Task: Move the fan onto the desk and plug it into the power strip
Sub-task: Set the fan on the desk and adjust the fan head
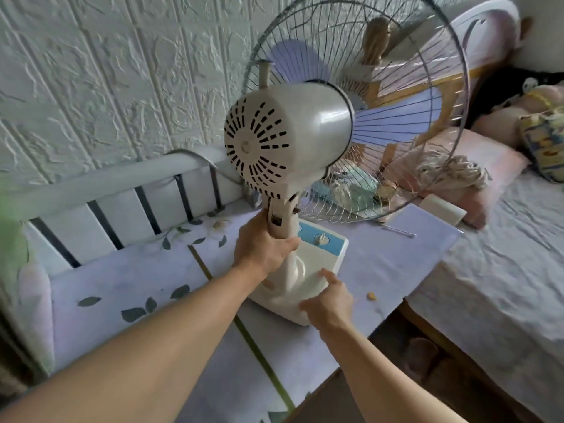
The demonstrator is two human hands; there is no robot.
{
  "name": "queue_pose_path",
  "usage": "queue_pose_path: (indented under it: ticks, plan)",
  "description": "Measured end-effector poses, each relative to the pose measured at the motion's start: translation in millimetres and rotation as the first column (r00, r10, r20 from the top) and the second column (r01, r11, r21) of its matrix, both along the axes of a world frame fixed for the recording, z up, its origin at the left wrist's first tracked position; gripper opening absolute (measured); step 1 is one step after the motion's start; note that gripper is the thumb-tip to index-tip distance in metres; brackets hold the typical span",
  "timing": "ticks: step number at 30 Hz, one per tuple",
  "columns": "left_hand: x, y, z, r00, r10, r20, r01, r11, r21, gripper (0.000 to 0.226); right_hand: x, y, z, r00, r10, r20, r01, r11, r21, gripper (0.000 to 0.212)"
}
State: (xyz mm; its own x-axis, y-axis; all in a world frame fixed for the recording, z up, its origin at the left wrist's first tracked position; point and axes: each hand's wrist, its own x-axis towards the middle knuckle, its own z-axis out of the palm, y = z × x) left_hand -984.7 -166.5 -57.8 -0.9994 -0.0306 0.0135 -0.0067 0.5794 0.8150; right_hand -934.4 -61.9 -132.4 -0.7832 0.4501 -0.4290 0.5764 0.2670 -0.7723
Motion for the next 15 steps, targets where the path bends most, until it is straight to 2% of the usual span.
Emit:
queue_pose_path:
  ticks: [6,10,12,15]
  plan:
    - [-15,-39,7,0.981,-0.169,0.098,0.165,0.985,0.047,0.044,5,-50,-9,0.992,-0.127,0.009,0.127,0.991,-0.036,0.068]
    - [-24,-56,10,0.951,-0.288,0.111,0.287,0.958,0.027,0.036,8,-74,-13,0.986,-0.168,0.007,0.168,0.985,-0.040,0.056]
    - [-25,-58,8,0.950,-0.301,0.088,0.297,0.954,0.048,0.034,9,-76,-13,0.989,-0.145,-0.001,0.145,0.989,-0.004,0.058]
    - [-20,-53,0,0.975,-0.221,0.035,0.216,0.970,0.114,0.035,10,-64,-8,0.996,-0.094,0.008,0.092,0.989,0.120,0.066]
